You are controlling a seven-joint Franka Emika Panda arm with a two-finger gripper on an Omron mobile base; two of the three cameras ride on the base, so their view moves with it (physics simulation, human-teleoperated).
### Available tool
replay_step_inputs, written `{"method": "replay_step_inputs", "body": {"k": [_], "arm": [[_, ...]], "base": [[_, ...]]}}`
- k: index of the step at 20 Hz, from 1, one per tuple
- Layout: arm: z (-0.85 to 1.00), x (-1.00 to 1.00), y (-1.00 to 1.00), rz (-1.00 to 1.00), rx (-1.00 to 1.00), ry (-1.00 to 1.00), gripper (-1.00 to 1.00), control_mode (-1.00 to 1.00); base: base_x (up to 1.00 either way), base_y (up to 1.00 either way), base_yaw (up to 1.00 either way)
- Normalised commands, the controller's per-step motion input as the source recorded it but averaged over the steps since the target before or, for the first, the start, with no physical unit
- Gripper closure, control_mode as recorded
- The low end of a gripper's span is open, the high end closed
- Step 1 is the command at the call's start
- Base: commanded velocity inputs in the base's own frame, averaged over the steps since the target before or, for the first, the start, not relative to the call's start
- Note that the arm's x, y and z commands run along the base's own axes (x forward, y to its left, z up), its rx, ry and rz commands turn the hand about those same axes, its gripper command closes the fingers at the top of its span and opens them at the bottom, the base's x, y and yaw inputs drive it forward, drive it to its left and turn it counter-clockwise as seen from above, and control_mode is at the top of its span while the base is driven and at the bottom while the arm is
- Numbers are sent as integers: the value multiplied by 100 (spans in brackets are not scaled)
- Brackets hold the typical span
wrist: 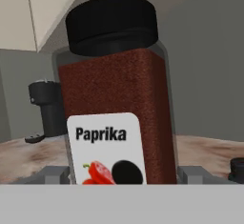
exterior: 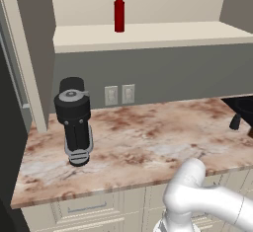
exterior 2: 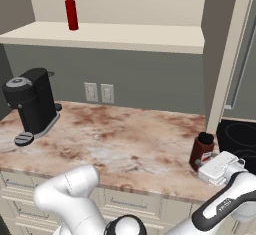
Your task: Collect the paprika, ketchup, and shaker from the cabinet and place them next to the stove.
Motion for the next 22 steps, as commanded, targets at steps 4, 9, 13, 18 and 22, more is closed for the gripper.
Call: {"method": "replay_step_inputs", "body": {"k": [4,9,13,18,22], "arm": [[-35,44,-19,-2,-2,3,100,-100],[-35,46,-19,-1,-2,2,100,-100],[-34,39,-28,0,-1,0,100,-100],[-34,29,-31,0,-2,0,100,-100],[-34,24,-29,0,-2,0,100,-100]], "base": [[0,0,0],[0,0,0],[0,0,0],[0,0,0],[0,0,0]]}}
